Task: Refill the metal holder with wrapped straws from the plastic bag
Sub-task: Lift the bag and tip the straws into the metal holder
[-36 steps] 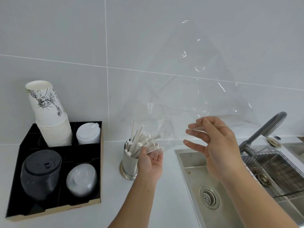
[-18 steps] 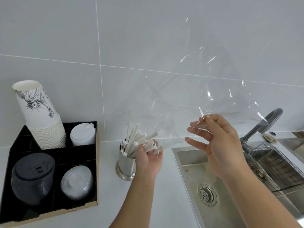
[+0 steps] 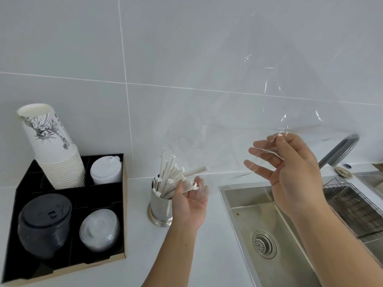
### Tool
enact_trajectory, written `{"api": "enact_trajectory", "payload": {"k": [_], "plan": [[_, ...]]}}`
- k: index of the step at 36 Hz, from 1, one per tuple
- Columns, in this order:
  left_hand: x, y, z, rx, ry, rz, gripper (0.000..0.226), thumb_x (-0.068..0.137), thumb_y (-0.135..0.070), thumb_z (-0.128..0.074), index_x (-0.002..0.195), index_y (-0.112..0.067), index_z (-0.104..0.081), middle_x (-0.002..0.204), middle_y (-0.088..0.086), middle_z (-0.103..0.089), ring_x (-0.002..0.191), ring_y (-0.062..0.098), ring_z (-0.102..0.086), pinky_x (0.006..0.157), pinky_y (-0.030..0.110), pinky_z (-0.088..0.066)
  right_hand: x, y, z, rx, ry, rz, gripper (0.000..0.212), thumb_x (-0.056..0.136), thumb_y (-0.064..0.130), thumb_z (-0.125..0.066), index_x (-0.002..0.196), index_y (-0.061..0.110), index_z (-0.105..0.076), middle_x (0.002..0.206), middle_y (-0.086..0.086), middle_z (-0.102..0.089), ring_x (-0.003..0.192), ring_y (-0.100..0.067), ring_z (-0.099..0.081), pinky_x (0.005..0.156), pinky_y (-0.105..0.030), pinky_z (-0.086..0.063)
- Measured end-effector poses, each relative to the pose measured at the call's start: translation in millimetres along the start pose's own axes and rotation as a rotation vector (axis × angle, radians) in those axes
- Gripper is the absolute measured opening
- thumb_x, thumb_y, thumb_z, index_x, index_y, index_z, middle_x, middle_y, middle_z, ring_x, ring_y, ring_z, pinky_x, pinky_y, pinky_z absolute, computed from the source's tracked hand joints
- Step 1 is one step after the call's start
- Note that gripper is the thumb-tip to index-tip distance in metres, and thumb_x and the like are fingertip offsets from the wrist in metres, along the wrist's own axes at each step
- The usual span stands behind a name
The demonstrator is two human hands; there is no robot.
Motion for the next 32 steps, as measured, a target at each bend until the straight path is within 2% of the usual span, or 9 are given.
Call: {"api": "enact_trajectory", "payload": {"k": [2, 4, 6, 9, 14, 17, 19, 29, 32], "plan": [[-0.1, -1.9, -0.8, -0.008, 0.019, 0.007, 0.021, 0.096, -0.031, -0.056, 0.099, -0.011, -0.058, 0.109, 0.011, -0.068, 0.093, 0.022, -0.071, 0.105, 0.044, -0.044, -1.0, 0.8, 1.6, 0.007, 0.003, 0.001, 0.031, 0.100, 0.019, -0.048, 0.077, 0.024, -0.069, 0.084, -0.008, -0.073, 0.087, -0.027, -0.072, 0.068, -0.045, -0.060], [0.6, -4.2, -2.3, -0.027, 0.032, 0.018, 0.031, 0.095, -0.033, -0.058, 0.114, -0.008, -0.058, 0.115, 0.010, -0.067, 0.108, 0.022, -0.067, 0.108, 0.046, -0.041, -2.1, 1.3, 3.6, 0.012, 0.001, -0.003, 0.031, 0.100, 0.019, -0.048, 0.077, 0.024, -0.068, 0.083, -0.007, -0.073, 0.086, -0.027, -0.072, 0.067, -0.045, -0.059], [1.1, -4.4, -4.7, -0.032, 0.045, 0.042, 0.038, 0.093, -0.036, -0.060, 0.118, -0.007, -0.058, 0.111, 0.009, -0.069, 0.114, 0.023, -0.064, 0.106, 0.045, -0.043, -2.9, 2.3, 6.1, 0.017, -0.010, -0.010, 0.032, 0.101, 0.018, -0.047, 0.077, 0.023, -0.068, 0.083, -0.007, -0.073, 0.086, -0.027, -0.072, 0.067, -0.044, -0.059], [1.6, -2.8, -7.6, -0.029, 0.058, 0.077, 0.034, 0.090, -0.040, -0.062, 0.104, -0.009, -0.060, 0.093, 0.008, -0.073, 0.112, 0.023, -0.064, 0.098, 0.043, -0.048, -2.5, 4.8, 10.0, 0.027, -0.034, -0.018, 0.032, 0.102, 0.019, -0.047, 0.078, 0.022, -0.067, 0.082, -0.008, -0.073, 0.085, -0.028, -0.072, 0.066, -0.044, -0.059], [4.2, 1.2, -9.6, -0.035, 0.025, 0.091, 0.034, 0.090, -0.045, -0.062, 0.099, -0.012, -0.061, 0.122, 0.008, -0.067, 0.116, 0.022, -0.062, 0.097, 0.044, -0.048, -1.7, 10.2, 18.7, 0.039, -0.064, -0.006, 0.033, 0.102, 0.017, -0.046, 0.077, 0.022, -0.067, 0.080, -0.008, -0.073, 0.084, -0.029, -0.073, 0.066, -0.045, -0.060], [4.4, 3.4, -9.9, -0.019, 0.036, 0.094, 0.033, 0.090, -0.046, -0.061, 0.096, -0.013, -0.061, 0.119, 0.007, -0.068, 0.116, 0.021, -0.062, 0.102, 0.043, -0.046, -0.6, 12.7, 23.2, 0.056, -0.078, 0.005, 0.034, 0.102, 0.016, -0.044, 0.076, 0.023, -0.067, 0.081, -0.009, -0.073, 0.084, -0.029, -0.073, 0.068, -0.046, -0.060], [3.4, 5.0, -9.0, -0.007, 0.049, 0.100, 0.033, 0.091, -0.045, -0.061, 0.094, -0.012, -0.061, 0.113, 0.007, -0.071, 0.115, 0.021, -0.063, 0.099, 0.043, -0.048, 1.2, 15.1, 24.5, 0.061, -0.088, 0.014, 0.035, 0.101, 0.016, -0.045, 0.075, 0.024, -0.067, 0.082, -0.010, -0.073, 0.083, -0.030, -0.073, 0.069, -0.047, -0.060], [-11.5, 13.8, -6.3, 0.065, 0.078, 0.134, 0.039, 0.089, -0.039, -0.064, 0.111, -0.008, -0.063, 0.110, 0.009, -0.075, 0.104, 0.023, -0.071, 0.083, 0.041, -0.054, -0.7, 22.1, 32.4, 0.081, -0.127, 0.037, 0.032, 0.101, 0.017, -0.046, 0.077, 0.022, -0.067, 0.083, -0.011, -0.072, 0.083, -0.031, -0.073, 0.070, -0.047, -0.060], [-19.2, 16.8, -9.8, 0.110, 0.097, 0.158, 0.045, 0.082, -0.036, -0.069, 0.115, -0.007, -0.064, 0.114, 0.010, -0.073, 0.102, 0.022, -0.071, 0.079, 0.040, -0.055, -5.3, 25.4, 35.8, 0.083, -0.134, 0.039, 0.031, 0.102, 0.017, -0.045, 0.079, 0.021, -0.066, 0.082, -0.011, -0.072, 0.083, -0.030, -0.073, 0.071, -0.048, -0.060]]}}
Point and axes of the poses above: each hand's wrist, its own x-axis towards the middle knuckle, its own z-axis out of the back of the hand, y = z × x, the point moved 3 cm from there along x, towards the middle knuckle
